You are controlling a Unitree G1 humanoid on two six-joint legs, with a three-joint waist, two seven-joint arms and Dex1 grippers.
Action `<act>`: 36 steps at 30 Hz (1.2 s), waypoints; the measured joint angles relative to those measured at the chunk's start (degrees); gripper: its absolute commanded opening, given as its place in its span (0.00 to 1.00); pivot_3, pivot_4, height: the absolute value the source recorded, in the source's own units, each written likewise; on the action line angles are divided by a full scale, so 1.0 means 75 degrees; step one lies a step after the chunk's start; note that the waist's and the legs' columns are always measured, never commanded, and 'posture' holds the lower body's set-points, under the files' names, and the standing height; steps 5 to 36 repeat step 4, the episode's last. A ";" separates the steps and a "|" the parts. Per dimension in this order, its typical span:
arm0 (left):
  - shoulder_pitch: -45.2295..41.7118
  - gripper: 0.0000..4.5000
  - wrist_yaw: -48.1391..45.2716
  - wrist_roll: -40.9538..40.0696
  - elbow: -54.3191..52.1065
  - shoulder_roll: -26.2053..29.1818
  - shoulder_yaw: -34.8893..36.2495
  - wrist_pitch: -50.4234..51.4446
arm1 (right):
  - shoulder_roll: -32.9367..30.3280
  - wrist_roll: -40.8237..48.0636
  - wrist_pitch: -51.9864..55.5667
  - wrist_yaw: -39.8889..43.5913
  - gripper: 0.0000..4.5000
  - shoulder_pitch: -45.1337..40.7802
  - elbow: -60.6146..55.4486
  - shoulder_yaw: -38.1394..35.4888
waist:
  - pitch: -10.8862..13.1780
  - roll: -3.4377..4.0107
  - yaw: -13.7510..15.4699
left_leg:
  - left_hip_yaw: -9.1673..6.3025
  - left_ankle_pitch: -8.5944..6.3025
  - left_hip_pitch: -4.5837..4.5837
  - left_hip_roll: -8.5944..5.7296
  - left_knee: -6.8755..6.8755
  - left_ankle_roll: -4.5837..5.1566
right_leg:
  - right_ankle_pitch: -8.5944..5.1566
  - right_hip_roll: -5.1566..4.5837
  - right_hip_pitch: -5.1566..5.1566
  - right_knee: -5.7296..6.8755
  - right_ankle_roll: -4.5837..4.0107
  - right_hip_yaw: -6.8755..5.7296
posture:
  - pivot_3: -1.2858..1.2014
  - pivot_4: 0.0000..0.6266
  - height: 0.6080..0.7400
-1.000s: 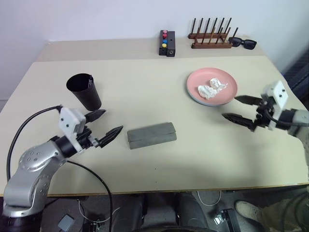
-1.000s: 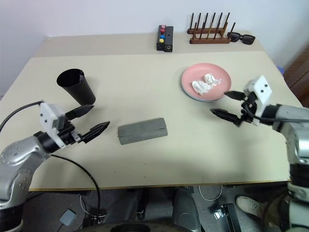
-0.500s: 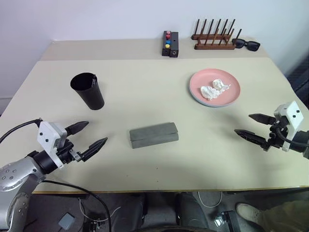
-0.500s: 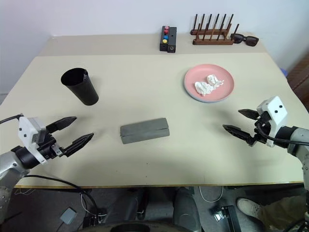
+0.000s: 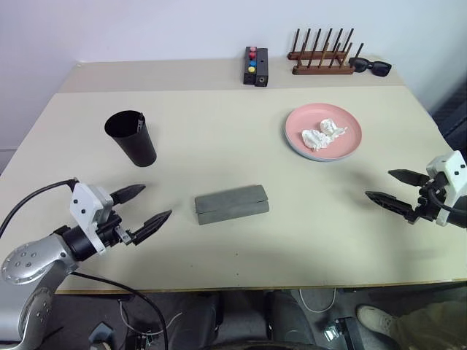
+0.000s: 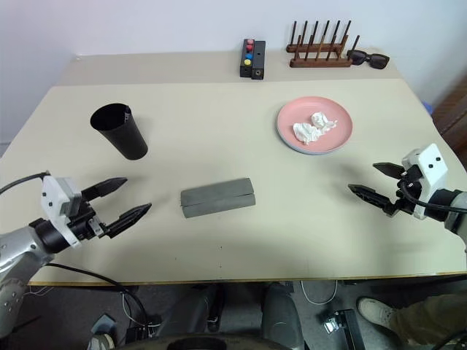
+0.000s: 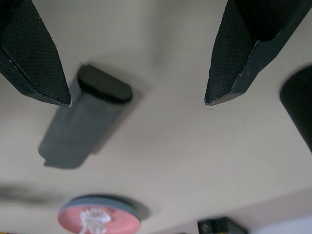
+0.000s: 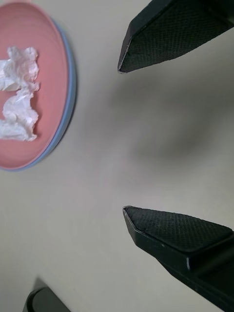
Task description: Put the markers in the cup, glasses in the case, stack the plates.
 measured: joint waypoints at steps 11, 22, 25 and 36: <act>0.0059 1.00 -0.0060 -0.0081 -0.0038 0.0161 0.0207 0.0023 | 0.0098 0.0090 0.0083 -0.0127 0.99 0.0074 -0.0285 -0.0002 | -0.0004 0.0006 0.0009 | -0.0001 0.0000 0.0002 0.0000 0.0000 0.0001 | 0.0000 0.0000 0.0005 -0.0002 0.0000 0.0000 | 0.52 0.24 1.00; 0.0059 1.00 -0.0060 -0.0081 -0.0038 0.0161 0.0207 0.0023 | 0.0098 0.0090 0.0083 -0.0127 0.99 0.0074 -0.0285 -0.0002 | -0.0004 0.0006 0.0009 | -0.0001 0.0000 0.0002 0.0000 0.0000 0.0001 | 0.0000 0.0000 0.0005 -0.0002 0.0000 0.0000 | 0.52 0.24 1.00; 0.0059 1.00 -0.0060 -0.0081 -0.0038 0.0161 0.0207 0.0023 | 0.0098 0.0090 0.0083 -0.0127 0.99 0.0074 -0.0285 -0.0002 | -0.0004 0.0006 0.0009 | -0.0001 0.0000 0.0002 0.0000 0.0000 0.0001 | 0.0000 0.0000 0.0005 -0.0002 0.0000 0.0000 | 0.52 0.24 1.00; 0.0059 1.00 -0.0060 -0.0081 -0.0038 0.0161 0.0207 0.0023 | 0.0098 0.0090 0.0083 -0.0127 0.99 0.0074 -0.0285 -0.0002 | -0.0004 0.0006 0.0009 | -0.0001 0.0000 0.0002 0.0000 0.0000 0.0001 | 0.0000 0.0000 0.0005 -0.0002 0.0000 0.0000 | 0.52 0.24 1.00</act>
